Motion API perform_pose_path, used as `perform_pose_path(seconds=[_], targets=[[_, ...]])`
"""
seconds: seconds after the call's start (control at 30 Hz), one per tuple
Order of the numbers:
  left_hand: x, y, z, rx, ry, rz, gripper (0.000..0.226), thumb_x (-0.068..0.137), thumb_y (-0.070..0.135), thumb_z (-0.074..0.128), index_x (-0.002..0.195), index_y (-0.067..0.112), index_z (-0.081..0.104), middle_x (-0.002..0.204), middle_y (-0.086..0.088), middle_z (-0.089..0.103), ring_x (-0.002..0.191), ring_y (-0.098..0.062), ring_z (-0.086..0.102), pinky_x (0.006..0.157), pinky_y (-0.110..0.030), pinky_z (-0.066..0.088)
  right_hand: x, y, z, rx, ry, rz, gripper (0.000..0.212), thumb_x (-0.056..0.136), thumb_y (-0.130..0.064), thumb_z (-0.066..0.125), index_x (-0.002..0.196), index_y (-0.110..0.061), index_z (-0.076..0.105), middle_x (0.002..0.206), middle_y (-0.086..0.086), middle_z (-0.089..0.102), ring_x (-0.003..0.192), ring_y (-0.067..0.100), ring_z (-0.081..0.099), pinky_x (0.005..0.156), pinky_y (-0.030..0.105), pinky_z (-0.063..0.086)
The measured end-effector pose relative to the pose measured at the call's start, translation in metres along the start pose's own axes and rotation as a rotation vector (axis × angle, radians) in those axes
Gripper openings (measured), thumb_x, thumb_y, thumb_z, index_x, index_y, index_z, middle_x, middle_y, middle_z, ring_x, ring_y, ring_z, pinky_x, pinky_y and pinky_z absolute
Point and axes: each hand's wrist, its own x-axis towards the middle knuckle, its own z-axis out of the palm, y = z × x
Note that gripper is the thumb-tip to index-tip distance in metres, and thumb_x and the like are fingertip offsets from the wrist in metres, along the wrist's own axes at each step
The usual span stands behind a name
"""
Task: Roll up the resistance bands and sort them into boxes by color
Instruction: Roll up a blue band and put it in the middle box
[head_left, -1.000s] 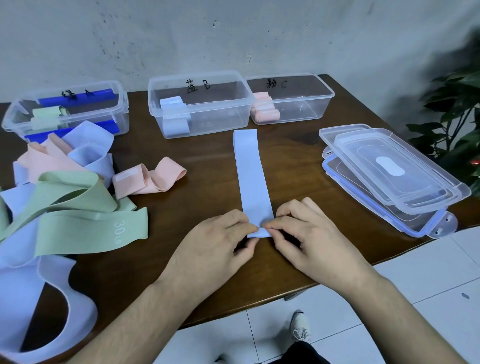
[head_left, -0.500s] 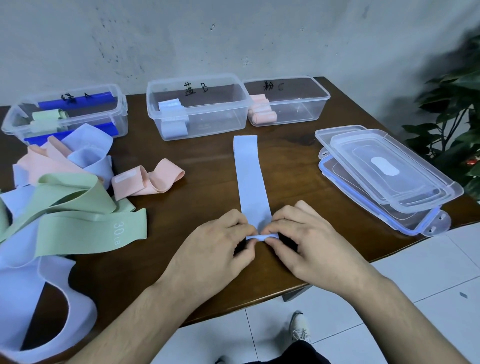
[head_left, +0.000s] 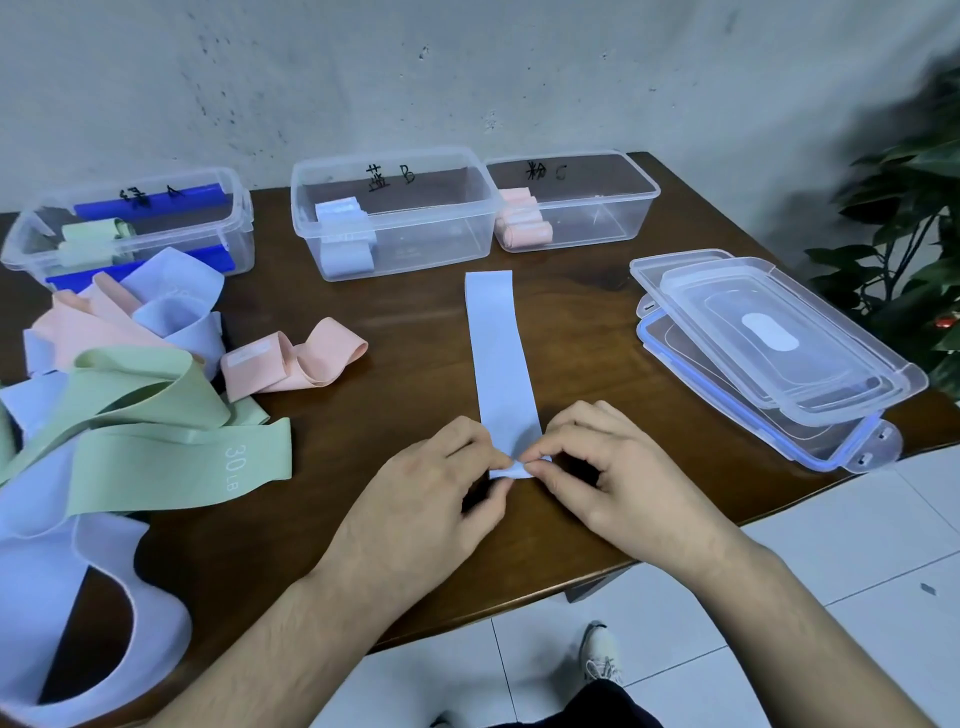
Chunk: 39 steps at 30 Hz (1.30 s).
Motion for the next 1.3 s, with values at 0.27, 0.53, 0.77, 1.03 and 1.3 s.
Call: perform_pose_path(seconds=[0.27,0.53,0.77,1.03,1.3], targets=[[0.004,-0.002,-0.001,0.064,-0.032,-0.008,0.013,0.089,0.027,0.07,0.101,0.022,0.072,0.098,0.011,0.055,0.053,-0.004,0.037,0.056,0.0,0.029,-0.003,-0.004,-0.002,-0.161,0.003,-0.046,0.025,0.095,-0.037,0.061,0.116,-0.03,0.072,0.102,-0.021,0.052,0.096,0.005,0.046,0.082,0.018,0.044],[0.008,-0.002,-0.004,0.035,-0.055,-0.024,0.019,0.095,0.033,0.061,0.11,0.024,0.069,0.106,0.015,0.052,0.059,-0.002,0.047,0.057,-0.003,0.035,0.002,-0.004,-0.002,-0.187,-0.015,-0.069,0.021,0.095,-0.032,0.062,0.112,-0.028,0.072,0.103,-0.021,0.055,0.095,0.002,0.044,0.087,0.017,0.041],[0.011,-0.003,-0.006,0.007,-0.071,-0.057,0.019,0.095,0.031,0.062,0.111,0.024,0.071,0.106,0.016,0.058,0.067,0.0,0.048,0.066,0.001,0.037,0.005,-0.005,-0.001,-0.178,-0.015,-0.042,0.024,0.095,-0.034,0.06,0.115,-0.028,0.071,0.104,-0.022,0.053,0.096,0.004,0.043,0.086,0.02,0.044],[0.016,-0.004,-0.009,-0.008,-0.097,-0.058,0.027,0.1,0.036,0.05,0.121,0.027,0.066,0.113,0.018,0.052,0.084,-0.005,0.054,0.071,-0.004,0.041,0.006,-0.006,-0.003,-0.182,-0.014,-0.035,0.019,0.095,-0.03,0.062,0.111,-0.026,0.071,0.106,-0.021,0.058,0.096,0.001,0.046,0.084,0.012,0.041],[0.016,-0.002,-0.007,0.019,-0.065,-0.071,0.015,0.095,0.027,0.063,0.107,0.022,0.07,0.106,0.012,0.06,0.076,-0.005,0.056,0.061,0.001,0.035,0.012,-0.001,-0.004,-0.144,-0.013,-0.011,0.02,0.094,-0.032,0.065,0.113,-0.03,0.072,0.103,-0.022,0.06,0.097,0.003,0.046,0.085,0.015,0.042]])
